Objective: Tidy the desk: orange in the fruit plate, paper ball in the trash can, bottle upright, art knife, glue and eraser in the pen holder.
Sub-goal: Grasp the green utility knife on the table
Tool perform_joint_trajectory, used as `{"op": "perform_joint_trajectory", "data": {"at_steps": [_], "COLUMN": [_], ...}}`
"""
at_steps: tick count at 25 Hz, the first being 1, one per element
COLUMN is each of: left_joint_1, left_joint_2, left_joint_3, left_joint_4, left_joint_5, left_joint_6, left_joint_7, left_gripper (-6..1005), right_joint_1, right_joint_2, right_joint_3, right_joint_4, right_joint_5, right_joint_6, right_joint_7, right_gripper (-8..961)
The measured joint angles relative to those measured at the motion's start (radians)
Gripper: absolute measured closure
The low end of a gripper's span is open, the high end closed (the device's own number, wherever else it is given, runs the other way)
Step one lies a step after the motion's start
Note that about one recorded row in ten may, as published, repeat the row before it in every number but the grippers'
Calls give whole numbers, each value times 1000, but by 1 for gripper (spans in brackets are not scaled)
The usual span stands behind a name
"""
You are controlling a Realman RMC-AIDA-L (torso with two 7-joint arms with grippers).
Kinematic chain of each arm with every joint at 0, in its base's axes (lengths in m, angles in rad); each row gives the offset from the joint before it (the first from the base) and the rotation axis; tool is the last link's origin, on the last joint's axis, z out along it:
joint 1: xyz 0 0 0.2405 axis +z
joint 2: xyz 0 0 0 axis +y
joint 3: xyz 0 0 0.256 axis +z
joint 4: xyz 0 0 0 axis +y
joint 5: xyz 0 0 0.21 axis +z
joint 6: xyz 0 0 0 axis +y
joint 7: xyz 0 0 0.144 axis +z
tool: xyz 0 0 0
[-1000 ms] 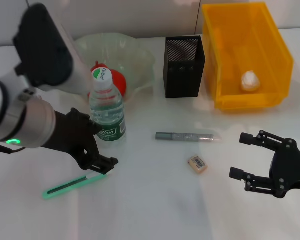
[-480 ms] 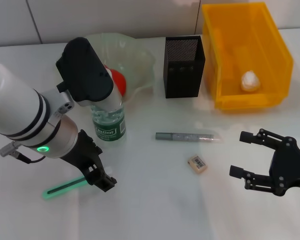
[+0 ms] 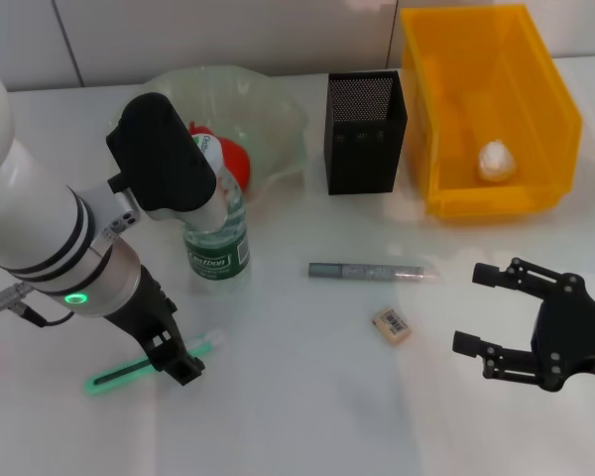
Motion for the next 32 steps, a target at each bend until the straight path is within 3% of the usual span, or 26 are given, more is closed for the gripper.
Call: {"op": "perform_joint_trajectory", "data": {"at_steps": [16,22,32], "left_joint_1": [-24,-25,-32], "left_joint_2": [-1,-2,-2], "left_joint_3": [11,34,52], "left_joint_4": [-25,-33,-54], "left_joint_5": [-8,-7,-12], "left_joint_6": [-2,-11,-30], "left_joint_7": [2,2,2], "left_gripper": [315,459,470], "right_joint_1": [-6,-9,-11], "right_joint_2": [6,6,5], "right_joint_3": [0,0,0], "right_joint_4": [0,0,0], "right_joint_5": [-11,-16,-19], "right_joint_6": [1,1,-2], "right_joint_7": [-1,-1,-2], "right_gripper": [139,139,139]}}
